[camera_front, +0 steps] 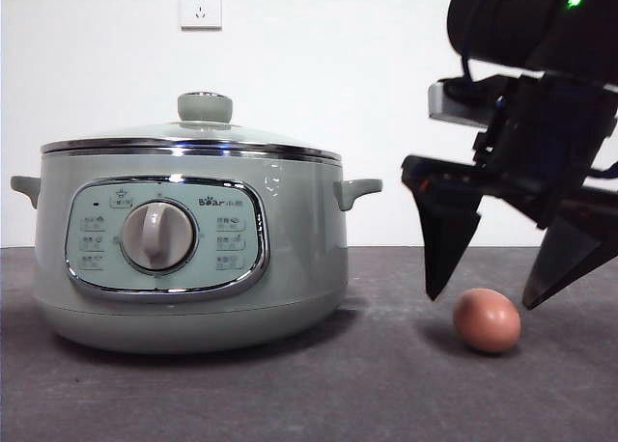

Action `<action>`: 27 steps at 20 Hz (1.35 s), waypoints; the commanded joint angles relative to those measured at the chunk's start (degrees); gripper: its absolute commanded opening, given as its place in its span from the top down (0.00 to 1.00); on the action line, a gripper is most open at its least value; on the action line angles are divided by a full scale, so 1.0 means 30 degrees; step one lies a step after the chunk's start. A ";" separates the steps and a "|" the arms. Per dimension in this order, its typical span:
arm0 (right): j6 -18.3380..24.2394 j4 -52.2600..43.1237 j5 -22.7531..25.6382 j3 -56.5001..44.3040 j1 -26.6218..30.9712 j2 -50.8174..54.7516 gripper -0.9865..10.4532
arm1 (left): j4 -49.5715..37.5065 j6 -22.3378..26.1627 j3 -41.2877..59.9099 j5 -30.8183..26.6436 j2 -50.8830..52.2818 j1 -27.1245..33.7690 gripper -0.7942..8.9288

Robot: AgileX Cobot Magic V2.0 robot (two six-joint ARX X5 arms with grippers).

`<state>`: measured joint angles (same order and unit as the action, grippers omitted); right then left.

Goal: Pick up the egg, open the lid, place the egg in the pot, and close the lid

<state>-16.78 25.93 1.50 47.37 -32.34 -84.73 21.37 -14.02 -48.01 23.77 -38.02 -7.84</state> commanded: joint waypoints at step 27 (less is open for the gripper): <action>0.1115 0.4554 0.1180 0.0597 0.1202 0.6455 0.92 | -0.3971 0.1341 -0.0291 -0.3242 -0.6178 -0.4896 0.53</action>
<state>-13.98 39.79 4.75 49.12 -28.73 -65.45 10.00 -11.62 -48.71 14.70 -56.21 -22.09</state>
